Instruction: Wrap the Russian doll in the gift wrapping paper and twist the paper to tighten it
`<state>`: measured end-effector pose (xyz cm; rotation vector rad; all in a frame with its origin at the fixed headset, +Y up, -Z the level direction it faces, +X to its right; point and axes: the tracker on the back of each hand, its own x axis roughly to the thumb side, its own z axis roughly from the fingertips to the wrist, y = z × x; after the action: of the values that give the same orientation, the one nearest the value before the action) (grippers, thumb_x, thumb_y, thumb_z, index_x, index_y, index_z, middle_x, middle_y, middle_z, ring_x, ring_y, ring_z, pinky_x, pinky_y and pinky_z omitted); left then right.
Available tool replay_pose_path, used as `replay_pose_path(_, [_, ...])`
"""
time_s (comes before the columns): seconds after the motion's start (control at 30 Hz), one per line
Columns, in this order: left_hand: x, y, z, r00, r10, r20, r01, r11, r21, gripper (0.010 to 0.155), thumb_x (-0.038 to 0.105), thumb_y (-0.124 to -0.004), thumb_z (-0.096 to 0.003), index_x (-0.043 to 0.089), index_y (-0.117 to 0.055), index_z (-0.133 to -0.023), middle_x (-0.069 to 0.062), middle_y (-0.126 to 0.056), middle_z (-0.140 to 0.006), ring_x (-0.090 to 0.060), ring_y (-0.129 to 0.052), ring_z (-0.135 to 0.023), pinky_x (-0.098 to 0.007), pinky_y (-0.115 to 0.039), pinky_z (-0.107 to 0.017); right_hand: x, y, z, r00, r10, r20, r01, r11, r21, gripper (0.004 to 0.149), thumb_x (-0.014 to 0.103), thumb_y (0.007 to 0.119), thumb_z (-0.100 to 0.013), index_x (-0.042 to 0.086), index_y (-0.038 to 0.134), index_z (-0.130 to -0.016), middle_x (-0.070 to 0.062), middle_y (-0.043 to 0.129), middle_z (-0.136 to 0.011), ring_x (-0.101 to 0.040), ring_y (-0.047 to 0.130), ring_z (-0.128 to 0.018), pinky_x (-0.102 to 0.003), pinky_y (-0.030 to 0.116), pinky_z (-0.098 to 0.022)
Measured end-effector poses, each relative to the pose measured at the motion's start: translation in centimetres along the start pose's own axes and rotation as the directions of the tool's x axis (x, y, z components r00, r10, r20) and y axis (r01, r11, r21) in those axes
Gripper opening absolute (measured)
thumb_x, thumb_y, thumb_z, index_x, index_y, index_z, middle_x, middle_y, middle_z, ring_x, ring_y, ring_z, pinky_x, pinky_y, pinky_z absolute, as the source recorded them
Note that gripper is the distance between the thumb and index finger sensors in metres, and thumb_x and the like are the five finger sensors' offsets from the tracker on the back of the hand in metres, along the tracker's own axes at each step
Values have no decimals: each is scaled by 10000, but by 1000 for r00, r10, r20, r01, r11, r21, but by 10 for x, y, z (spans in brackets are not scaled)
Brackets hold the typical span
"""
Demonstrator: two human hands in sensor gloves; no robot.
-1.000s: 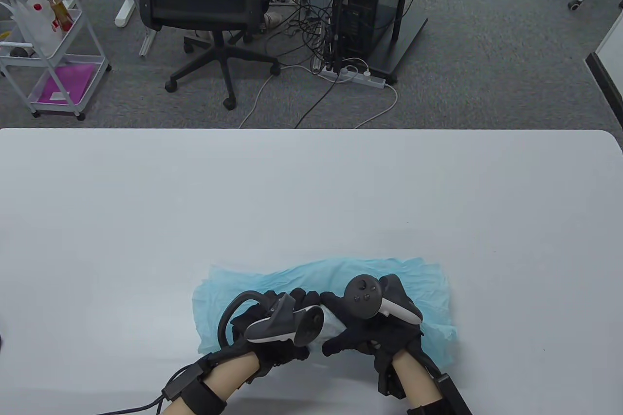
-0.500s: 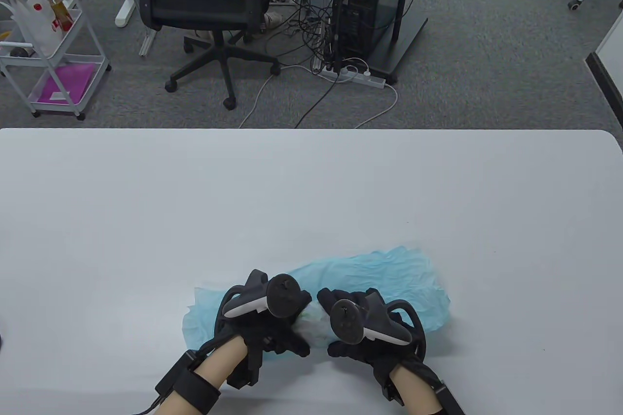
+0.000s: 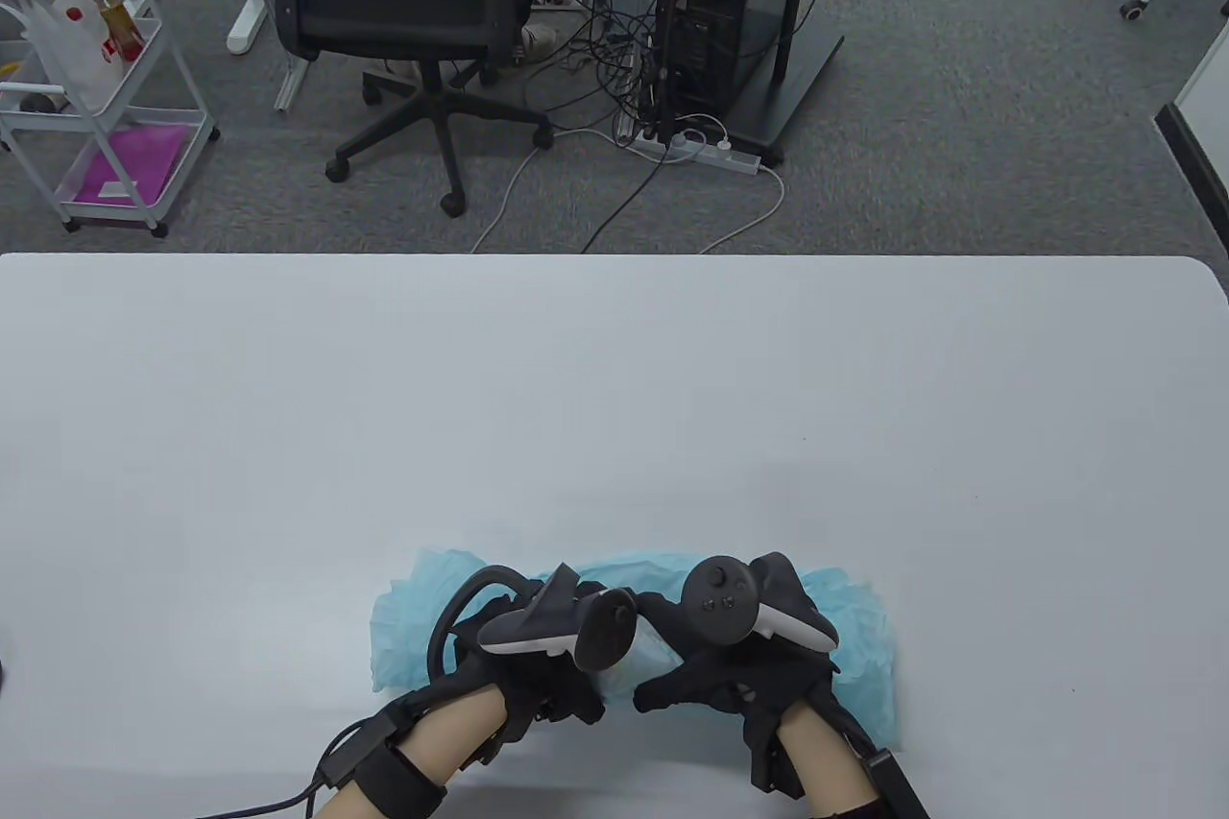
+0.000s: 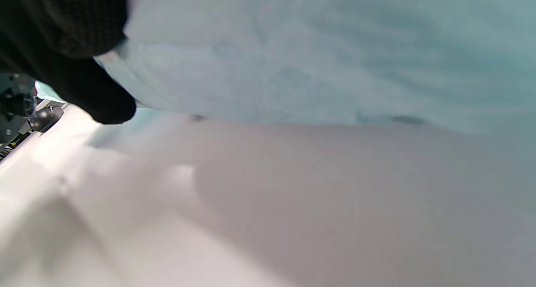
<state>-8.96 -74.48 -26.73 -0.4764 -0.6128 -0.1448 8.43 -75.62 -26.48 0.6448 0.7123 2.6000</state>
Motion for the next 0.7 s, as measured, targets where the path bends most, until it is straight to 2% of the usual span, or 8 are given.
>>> replay_pose_path(0.17, [-10, -1, -3, 996, 91, 2, -91, 996, -20, 1055, 653, -859, -258, 328, -246, -1053, 29, -471, -1128, -315, -735, -991, -518, -583, -780, 19, -8, 12, 981, 193, -33, -196, 973, -126, 883, 653, 737, -417, 223, 401, -1111, -76, 615, -1153, -333, 734, -1004, -659, 536, -739])
replay_pose_path(0.23, [-12, -2, -4, 994, 113, 9, -113, 993, -24, 1053, 652, -861, -259, 333, -246, -1053, 31, -466, -1128, -311, -725, -995, -516, -573, -786, 27, -9, 15, 974, 225, -31, -227, 961, -156, 864, 638, 727, -431, 220, 398, -1112, -66, 595, -1166, -334, 700, -1037, -669, 507, -754])
replay_pose_path(0.3, [-14, -3, -4, 992, 125, 10, -125, 992, -20, 1053, 657, -859, -258, 334, -248, -1053, 35, -468, -1127, -306, -723, -996, -513, -570, -788, 34, -7, 16, 969, 248, -18, -248, 956, -154, 918, 638, 756, -414, 194, 365, -1116, -82, 564, -1177, -336, 684, -1048, -677, 496, -754])
replay_pose_path(0.43, [-17, -5, -3, 991, 135, 13, -135, 991, 14, 1051, 671, -850, -256, 339, -255, -1056, 40, -465, -1133, -305, -725, -999, -514, -565, -792, 38, 8, 5, 912, 402, -78, -407, 910, -73, 1061, 658, 765, -386, 144, 179, -1106, -84, 480, -1184, -282, 690, -1032, -649, 516, -765])
replay_pose_path(0.5, [-18, -5, -1, 995, 99, -6, -98, 994, 52, 1043, 674, -848, -255, 346, -263, -1054, 49, -435, -1145, -290, -708, -1027, -517, -553, -799, 36, 8, 3, 938, 336, -91, -344, 934, -93, 1050, 642, 784, -385, 144, 200, -1101, -77, 511, -1163, -282, 697, -1010, -636, 522, -770])
replay_pose_path(0.6, [-18, -5, 1, 998, 57, -36, -52, 991, 121, 1051, 689, -830, -249, 355, -240, -1053, 49, -392, -1156, -265, -658, -1072, -523, -522, -813, 27, 4, -2, 952, 287, -109, -294, 954, -55, 1023, 676, 766, -384, 167, 251, -1106, -61, 553, -1148, -255, 740, -978, -615, 556, -767])
replay_pose_path(0.7, [-13, -6, 2, 998, -5, -68, 19, 980, 196, 1053, 681, -825, -248, 373, -215, -1049, 65, -370, -1161, -257, -629, -1095, -520, -500, -828, 9, -1, -8, 990, 95, -106, -97, 995, -14, 1022, 665, 791, -382, 179, 271, -1115, -71, 570, -1142, -271, 737, -966, -622, 542, -766])
